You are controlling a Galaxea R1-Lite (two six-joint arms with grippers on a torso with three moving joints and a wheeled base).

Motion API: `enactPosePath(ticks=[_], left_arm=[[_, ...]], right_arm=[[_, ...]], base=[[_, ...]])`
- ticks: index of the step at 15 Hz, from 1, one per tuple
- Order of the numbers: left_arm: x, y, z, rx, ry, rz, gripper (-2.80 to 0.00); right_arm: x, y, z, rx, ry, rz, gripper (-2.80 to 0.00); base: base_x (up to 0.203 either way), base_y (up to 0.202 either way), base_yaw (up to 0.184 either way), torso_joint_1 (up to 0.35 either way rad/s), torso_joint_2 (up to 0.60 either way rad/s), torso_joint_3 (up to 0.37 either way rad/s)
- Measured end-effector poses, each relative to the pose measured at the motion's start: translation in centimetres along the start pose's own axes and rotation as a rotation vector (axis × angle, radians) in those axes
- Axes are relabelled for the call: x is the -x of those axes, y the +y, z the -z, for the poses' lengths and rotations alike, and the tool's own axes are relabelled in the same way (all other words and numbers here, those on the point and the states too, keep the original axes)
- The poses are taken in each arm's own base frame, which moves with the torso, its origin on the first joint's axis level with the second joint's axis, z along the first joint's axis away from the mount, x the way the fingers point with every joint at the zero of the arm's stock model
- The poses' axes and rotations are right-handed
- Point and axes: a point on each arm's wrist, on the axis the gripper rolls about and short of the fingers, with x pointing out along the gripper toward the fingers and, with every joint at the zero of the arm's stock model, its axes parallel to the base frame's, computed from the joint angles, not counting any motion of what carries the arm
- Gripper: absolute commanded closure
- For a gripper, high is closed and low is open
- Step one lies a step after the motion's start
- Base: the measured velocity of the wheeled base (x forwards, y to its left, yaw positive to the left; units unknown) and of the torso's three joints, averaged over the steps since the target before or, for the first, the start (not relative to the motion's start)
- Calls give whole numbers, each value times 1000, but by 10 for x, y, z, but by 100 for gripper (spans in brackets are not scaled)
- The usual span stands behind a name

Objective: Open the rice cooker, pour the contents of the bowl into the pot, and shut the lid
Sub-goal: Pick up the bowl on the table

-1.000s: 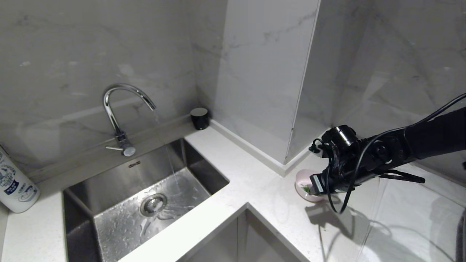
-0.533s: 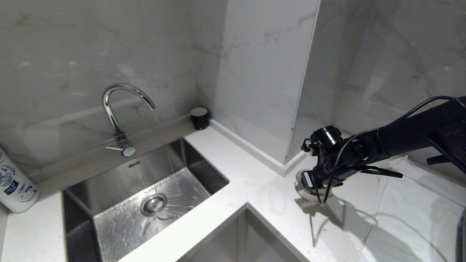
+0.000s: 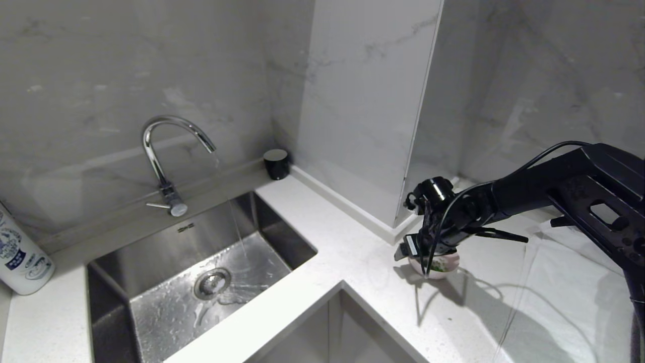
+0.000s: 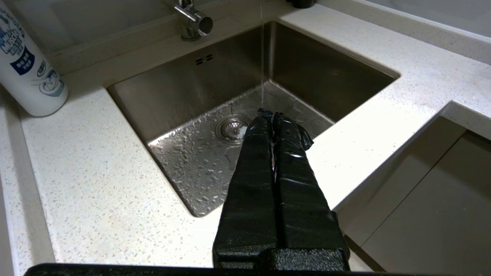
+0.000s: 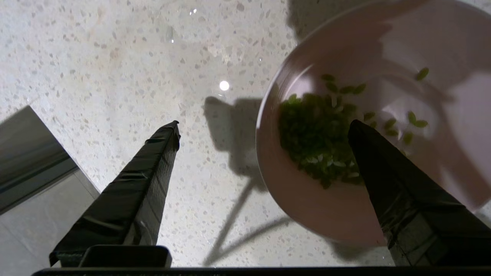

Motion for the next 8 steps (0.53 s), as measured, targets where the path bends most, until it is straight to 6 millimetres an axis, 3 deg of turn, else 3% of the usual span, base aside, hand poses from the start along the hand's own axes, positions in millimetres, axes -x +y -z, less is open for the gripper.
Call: enactPosePath(ticks=[8], left_arm=[[0,0,0,0,0,5,0]], right_arm=[[-12,14,-7,-47,3,-14,-280]], base=[[0,0,0,0,0,0]])
